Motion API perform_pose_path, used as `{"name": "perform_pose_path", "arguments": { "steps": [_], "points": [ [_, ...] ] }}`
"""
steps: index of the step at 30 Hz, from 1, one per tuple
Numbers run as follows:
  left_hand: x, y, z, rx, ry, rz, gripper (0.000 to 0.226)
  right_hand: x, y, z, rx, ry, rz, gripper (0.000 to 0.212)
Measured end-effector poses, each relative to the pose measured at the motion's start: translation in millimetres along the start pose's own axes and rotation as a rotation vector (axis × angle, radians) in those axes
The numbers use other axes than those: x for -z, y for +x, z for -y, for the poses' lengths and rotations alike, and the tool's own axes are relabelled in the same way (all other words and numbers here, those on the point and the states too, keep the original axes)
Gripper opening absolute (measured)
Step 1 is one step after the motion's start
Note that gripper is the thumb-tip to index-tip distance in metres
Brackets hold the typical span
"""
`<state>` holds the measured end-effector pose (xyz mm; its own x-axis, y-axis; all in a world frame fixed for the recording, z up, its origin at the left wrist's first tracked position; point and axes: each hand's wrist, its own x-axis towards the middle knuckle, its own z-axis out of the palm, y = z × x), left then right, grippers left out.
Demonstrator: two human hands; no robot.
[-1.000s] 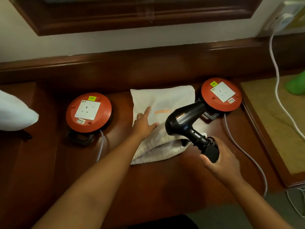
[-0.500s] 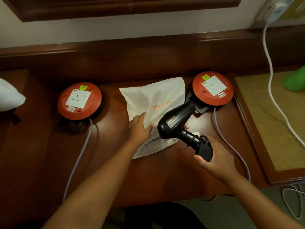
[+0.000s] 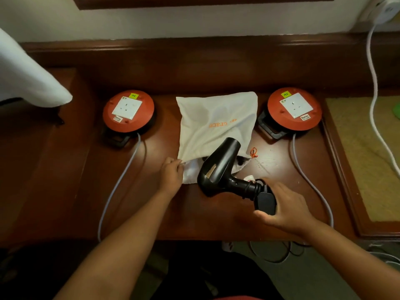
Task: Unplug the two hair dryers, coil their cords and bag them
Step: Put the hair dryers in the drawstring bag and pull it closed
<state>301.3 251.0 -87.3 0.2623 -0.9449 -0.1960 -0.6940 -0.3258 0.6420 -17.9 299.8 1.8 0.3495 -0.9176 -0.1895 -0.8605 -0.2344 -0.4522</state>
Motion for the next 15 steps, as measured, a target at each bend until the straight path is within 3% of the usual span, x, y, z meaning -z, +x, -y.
{"name": "perform_pose_path", "arguments": {
  "steps": [8, 15],
  "points": [
    [13, 10, -16, -0.008, -0.194, -0.083, 0.026, -9, -1, 9, 0.199, -0.050, 0.112, 0.090],
    [16, 6, -16, -0.031, -0.260, -0.097, 0.026, -22, 19, 10, 0.238, -0.117, 0.138, 0.099]
  ]
}}
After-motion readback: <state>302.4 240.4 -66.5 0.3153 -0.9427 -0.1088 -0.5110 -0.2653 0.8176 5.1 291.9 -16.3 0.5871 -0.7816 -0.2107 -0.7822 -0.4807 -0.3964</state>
